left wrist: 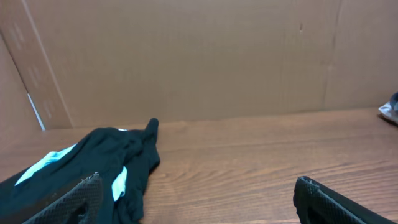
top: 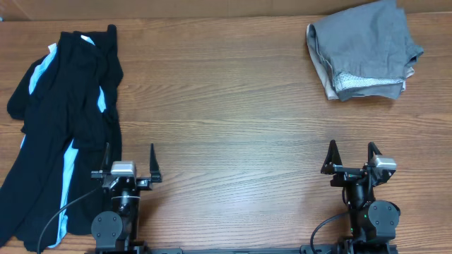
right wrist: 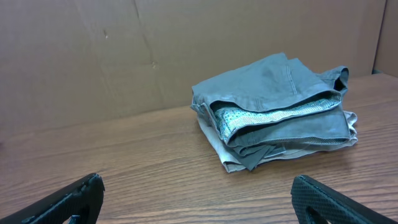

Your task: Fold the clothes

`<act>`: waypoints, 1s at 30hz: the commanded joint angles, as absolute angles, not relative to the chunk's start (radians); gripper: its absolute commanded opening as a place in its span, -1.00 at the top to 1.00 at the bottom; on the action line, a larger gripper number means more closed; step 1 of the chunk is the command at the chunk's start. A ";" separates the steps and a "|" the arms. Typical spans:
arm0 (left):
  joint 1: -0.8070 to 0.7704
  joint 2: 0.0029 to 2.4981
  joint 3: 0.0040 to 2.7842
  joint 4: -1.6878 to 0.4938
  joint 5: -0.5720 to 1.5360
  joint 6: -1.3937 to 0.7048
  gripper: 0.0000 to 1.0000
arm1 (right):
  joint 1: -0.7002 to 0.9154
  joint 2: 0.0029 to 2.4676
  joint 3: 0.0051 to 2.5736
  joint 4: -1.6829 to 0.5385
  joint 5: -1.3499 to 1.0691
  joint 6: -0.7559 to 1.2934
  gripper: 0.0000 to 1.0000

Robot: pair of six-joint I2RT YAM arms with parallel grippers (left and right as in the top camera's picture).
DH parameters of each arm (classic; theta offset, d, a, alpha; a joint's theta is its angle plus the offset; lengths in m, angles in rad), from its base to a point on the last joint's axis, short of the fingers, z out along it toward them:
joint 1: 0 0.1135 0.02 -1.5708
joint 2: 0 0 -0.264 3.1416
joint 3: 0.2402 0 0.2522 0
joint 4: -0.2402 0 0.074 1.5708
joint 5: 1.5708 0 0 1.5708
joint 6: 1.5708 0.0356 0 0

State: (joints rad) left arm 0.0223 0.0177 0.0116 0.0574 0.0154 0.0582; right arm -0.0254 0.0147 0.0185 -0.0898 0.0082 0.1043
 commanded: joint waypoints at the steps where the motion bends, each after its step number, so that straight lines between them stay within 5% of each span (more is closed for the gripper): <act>1: 0.037 0.002 0.005 0.018 0.006 0.056 -1.00 | -0.022 0.003 0.008 -0.082 0.021 0.104 -1.00; 30: 0.037 0.004 0.005 -0.077 0.018 0.052 -0.99 | -0.022 0.003 0.008 -0.082 0.021 0.104 -1.00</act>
State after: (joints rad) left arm 0.0288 0.0139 0.0082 -0.0761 0.0154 0.0582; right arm -0.0254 0.0147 0.0185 -0.0895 0.0078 0.1043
